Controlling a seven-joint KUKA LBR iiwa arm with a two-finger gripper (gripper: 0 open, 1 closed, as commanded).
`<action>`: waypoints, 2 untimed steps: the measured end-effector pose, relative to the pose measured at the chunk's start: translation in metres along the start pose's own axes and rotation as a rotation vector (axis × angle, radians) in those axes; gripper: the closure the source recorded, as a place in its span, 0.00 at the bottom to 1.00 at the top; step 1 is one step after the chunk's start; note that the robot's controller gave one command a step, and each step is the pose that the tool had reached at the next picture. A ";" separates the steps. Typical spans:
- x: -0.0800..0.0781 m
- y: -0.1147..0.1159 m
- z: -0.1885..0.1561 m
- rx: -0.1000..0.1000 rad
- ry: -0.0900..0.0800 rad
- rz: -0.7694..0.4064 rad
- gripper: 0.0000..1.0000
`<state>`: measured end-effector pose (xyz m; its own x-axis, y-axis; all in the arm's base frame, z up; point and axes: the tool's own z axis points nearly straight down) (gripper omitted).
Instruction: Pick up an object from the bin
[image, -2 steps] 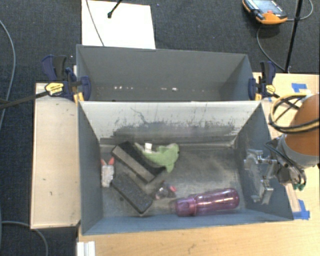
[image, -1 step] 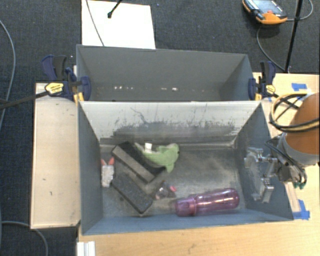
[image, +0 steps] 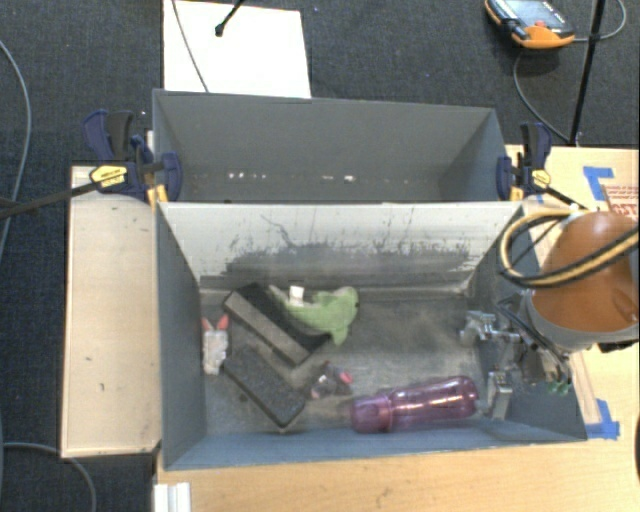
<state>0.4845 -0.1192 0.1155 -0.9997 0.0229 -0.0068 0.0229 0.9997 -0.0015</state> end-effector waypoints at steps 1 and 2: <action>0.006 0.014 0.032 -0.003 0.009 -0.108 0.00; 0.000 0.028 0.045 -0.001 -0.001 -0.362 1.00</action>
Offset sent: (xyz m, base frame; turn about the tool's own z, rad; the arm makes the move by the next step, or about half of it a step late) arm 0.0008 0.0273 -0.0455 -0.3591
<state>0.4858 -0.0915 0.0703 -0.9432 -0.3323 -0.0069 -0.3323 0.9432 -0.0034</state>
